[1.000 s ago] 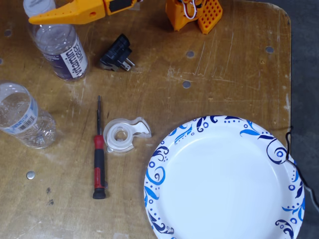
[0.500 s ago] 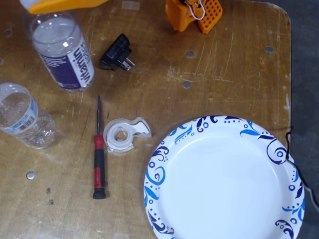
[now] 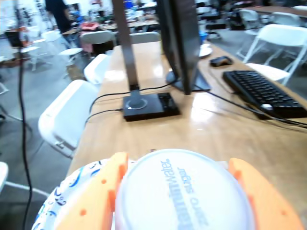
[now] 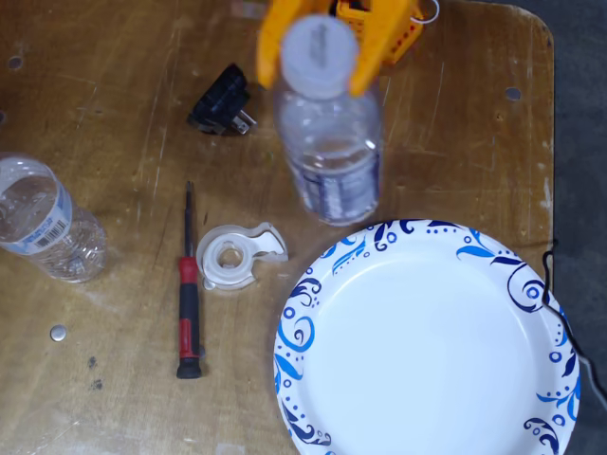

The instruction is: Move the bottles to the plate

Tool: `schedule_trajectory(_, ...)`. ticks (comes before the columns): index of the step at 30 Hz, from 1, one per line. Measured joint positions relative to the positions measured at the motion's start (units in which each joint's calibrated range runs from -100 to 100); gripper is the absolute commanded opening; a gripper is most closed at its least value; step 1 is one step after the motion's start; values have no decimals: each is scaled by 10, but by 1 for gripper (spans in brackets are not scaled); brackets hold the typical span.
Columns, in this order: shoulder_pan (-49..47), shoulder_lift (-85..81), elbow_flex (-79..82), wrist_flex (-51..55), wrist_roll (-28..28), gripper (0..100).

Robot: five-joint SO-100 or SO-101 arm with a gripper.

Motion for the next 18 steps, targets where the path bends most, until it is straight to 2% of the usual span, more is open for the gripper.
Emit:
schedule_trajectory(6,-120,164,-57,-138,-1,5)
schedule_trajectory(9,-148,255,-103,-193,-2,5)
schedule_trajectory(18,-196,460,-212,-249,2,5)
